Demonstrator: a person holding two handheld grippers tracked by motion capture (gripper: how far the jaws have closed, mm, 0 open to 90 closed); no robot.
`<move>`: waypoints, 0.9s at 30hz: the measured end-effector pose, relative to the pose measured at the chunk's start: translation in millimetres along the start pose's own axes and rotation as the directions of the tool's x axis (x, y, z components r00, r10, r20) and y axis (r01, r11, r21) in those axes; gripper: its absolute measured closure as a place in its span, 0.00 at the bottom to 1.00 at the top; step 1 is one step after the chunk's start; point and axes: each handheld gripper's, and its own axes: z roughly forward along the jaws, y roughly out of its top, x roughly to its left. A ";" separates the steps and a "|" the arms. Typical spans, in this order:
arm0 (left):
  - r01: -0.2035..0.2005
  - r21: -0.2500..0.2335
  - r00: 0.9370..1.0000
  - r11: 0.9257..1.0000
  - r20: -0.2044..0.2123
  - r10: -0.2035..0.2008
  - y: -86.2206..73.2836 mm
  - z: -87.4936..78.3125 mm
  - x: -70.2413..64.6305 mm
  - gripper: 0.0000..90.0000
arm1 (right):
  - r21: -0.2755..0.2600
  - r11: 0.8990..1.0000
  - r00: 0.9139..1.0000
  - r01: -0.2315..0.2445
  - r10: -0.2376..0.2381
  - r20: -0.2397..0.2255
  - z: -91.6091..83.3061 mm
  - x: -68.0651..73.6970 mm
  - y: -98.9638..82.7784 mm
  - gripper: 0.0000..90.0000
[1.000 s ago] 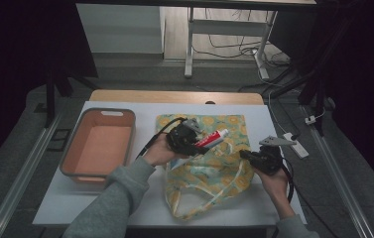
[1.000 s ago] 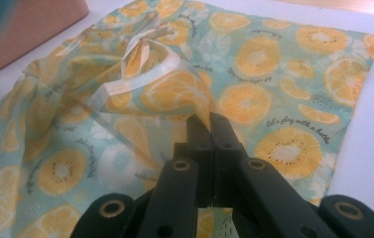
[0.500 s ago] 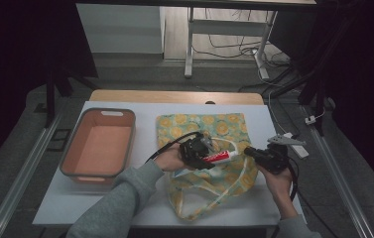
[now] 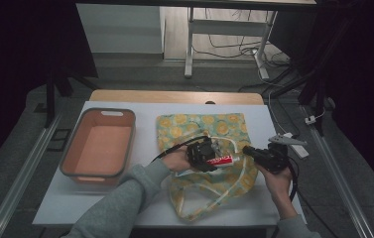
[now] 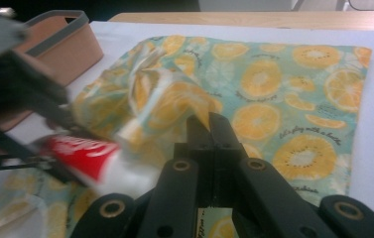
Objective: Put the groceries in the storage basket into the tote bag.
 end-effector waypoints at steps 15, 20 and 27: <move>0.006 0.034 1.000 0.999 -0.018 -0.006 12.8 38.0 10.0 0.80 | -0.007 1.000 1.000 0.009 -0.009 -0.022 0.2 5.1 0.8 0.99; -0.005 0.048 0.999 0.999 -0.044 0.007 12.4 44.4 4.9 0.75 | -0.012 1.000 1.000 0.005 -0.005 -0.021 -0.7 3.7 0.5 0.99; 0.056 -0.066 0.998 0.996 -0.032 -0.058 1.4 3.6 2.7 0.55 | -0.006 1.000 1.000 -0.001 0.000 -0.009 -1.2 0.2 -1.0 0.99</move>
